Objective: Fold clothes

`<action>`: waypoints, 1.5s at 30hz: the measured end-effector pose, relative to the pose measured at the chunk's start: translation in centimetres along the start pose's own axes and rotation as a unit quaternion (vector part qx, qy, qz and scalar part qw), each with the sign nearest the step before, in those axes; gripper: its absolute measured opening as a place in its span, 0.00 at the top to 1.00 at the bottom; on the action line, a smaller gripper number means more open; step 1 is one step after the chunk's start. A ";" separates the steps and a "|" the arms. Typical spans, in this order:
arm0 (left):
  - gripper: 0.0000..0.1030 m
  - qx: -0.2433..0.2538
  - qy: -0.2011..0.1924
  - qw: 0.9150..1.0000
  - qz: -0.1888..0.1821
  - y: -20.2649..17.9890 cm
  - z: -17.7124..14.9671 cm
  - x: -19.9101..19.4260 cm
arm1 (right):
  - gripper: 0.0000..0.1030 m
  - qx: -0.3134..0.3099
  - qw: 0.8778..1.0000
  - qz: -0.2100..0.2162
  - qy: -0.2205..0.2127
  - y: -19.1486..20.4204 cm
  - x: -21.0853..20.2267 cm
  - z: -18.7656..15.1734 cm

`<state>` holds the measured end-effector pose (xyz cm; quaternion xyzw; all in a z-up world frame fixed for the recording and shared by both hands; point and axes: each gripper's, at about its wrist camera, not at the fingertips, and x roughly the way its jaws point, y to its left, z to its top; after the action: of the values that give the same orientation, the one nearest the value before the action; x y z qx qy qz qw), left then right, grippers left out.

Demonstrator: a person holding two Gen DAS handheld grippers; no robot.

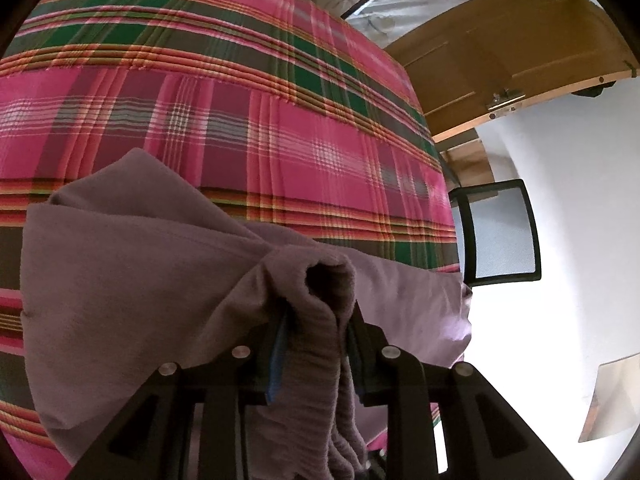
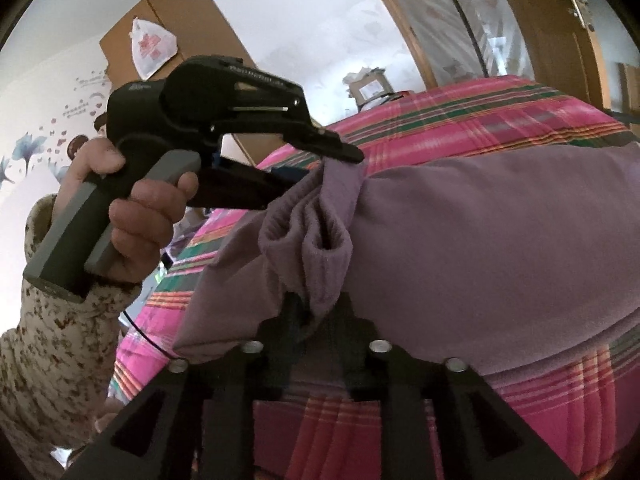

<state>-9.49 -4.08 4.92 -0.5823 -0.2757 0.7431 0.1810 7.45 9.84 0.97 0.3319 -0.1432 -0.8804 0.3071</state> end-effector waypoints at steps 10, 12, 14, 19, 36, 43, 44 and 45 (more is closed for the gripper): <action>0.73 -0.005 0.001 1.000 -0.003 0.3 -0.1 0.3 | 0.47 -0.003 1.000 0.009 0.007 -0.7 1.1 2.5; 0.73 -0.006 0.001 1.000 -0.003 0.3 0.0 0.4 | 0.46 -0.006 1.000 0.010 0.003 -0.6 1.3 3.0; 0.73 -0.006 0.002 1.000 -0.003 0.3 0.0 0.4 | 0.46 -0.010 1.000 0.014 0.005 -0.4 1.6 3.4; 0.73 -0.006 0.003 1.000 -0.004 0.3 0.1 0.4 | 0.46 -0.032 0.999 -0.007 0.017 0.4 2.7 3.7; 0.68 0.012 -0.043 0.998 -0.045 1.3 -2.3 -4.6 | 0.77 -0.039 0.999 -0.023 0.010 -0.1 2.9 3.5; 0.68 -0.020 -0.086 0.996 -0.033 5.6 -4.9 -8.1 | 0.77 0.029 0.999 0.020 0.013 -1.9 2.2 3.7; 0.68 -0.025 -0.090 0.995 -0.033 6.2 -5.3 -8.5 | 0.77 0.037 0.999 0.027 0.012 -2.0 2.0 3.7; 0.68 -0.029 -0.094 0.995 -0.032 6.8 -5.8 -8.8 | 0.77 0.045 0.998 0.034 0.011 -2.2 1.9 3.7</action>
<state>-1.31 -13.44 6.50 -0.5059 -0.3312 0.7801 0.1607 2.87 10.51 1.83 0.3503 -0.1902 -0.8583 0.3232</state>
